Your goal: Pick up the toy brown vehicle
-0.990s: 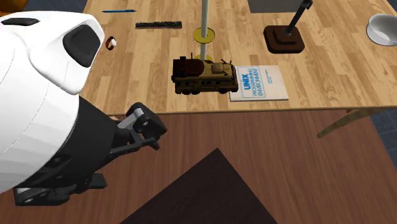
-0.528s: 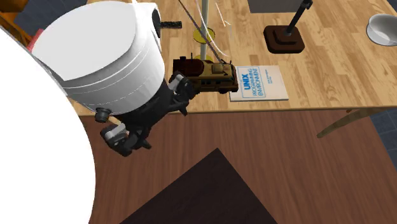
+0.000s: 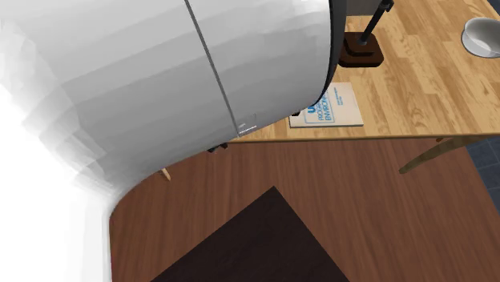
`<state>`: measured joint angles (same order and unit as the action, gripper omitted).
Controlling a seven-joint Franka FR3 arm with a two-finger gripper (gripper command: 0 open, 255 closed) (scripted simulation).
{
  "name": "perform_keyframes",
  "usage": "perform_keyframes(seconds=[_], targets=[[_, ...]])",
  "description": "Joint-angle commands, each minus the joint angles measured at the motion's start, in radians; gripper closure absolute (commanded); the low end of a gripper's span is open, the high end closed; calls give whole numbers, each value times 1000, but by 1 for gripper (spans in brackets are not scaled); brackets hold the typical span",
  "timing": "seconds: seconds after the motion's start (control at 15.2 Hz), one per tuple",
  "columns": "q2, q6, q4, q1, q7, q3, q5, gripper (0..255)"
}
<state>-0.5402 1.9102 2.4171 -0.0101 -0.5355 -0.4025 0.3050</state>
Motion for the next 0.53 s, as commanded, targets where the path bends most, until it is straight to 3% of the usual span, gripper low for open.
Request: perform_keyframes(seconds=[0.0, 0.46], targets=[[69, 54, -34, -11, -75, -48, 6, 0], [330, 228, -170, -63, -345, -199, -64, 0]])
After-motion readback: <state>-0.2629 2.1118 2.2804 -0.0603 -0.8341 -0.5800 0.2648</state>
